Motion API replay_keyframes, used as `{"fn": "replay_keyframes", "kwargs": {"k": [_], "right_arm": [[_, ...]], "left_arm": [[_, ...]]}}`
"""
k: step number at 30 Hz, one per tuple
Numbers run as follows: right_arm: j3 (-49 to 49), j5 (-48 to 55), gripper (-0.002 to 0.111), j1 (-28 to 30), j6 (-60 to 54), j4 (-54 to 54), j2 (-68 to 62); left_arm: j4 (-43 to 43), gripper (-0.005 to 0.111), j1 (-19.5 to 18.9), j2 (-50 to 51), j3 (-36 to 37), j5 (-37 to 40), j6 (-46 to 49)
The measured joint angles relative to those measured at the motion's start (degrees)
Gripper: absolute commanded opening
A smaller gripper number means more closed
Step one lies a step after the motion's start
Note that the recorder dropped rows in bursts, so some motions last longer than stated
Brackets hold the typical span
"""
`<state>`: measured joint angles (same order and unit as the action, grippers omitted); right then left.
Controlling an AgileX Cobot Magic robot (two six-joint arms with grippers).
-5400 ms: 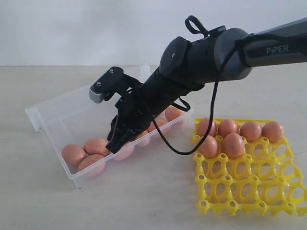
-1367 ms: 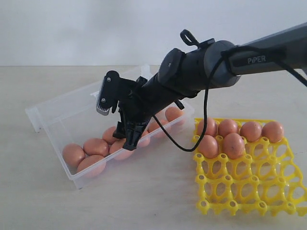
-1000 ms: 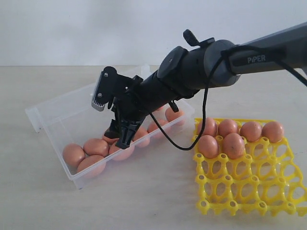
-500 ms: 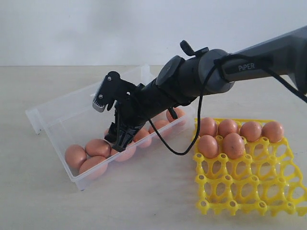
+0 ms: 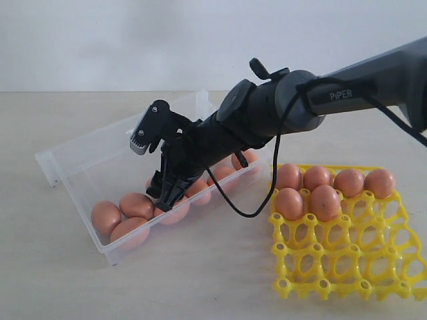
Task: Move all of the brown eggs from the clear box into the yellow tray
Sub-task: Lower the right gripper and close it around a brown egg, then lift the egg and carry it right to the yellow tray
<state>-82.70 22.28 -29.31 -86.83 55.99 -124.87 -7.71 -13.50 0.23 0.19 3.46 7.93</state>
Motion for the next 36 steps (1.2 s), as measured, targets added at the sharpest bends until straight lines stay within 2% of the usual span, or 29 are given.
{"fn": "replay_keyframes", "kwargs": {"k": [13,15,24,32,36], "right_arm": [[-0.36,-2.03,0.059,0.00,-0.09,0.00,-1.53],[-0.50,-2.14,0.054,0.00,0.04,0.00,-1.92],[-0.50,-3.23,0.002,0.00,0.79,-0.01,-2.40],[-0.50,-5.68,0.000,0.00,1.65,-0.46,-2.07],[-0.13,-6.31,0.000,0.00,7.81,-0.68,0.83]], "left_arm": [[0.00,0.004,0.00,0.00,0.00,0.00,0.00],[0.00,0.004,0.00,0.00,0.00,0.00,0.00],[0.00,0.004,0.00,0.00,0.00,0.00,0.00],[0.00,0.004,0.00,0.00,0.00,0.00,0.00],[0.00,0.004,0.00,0.00,0.00,0.00,0.00]]}}
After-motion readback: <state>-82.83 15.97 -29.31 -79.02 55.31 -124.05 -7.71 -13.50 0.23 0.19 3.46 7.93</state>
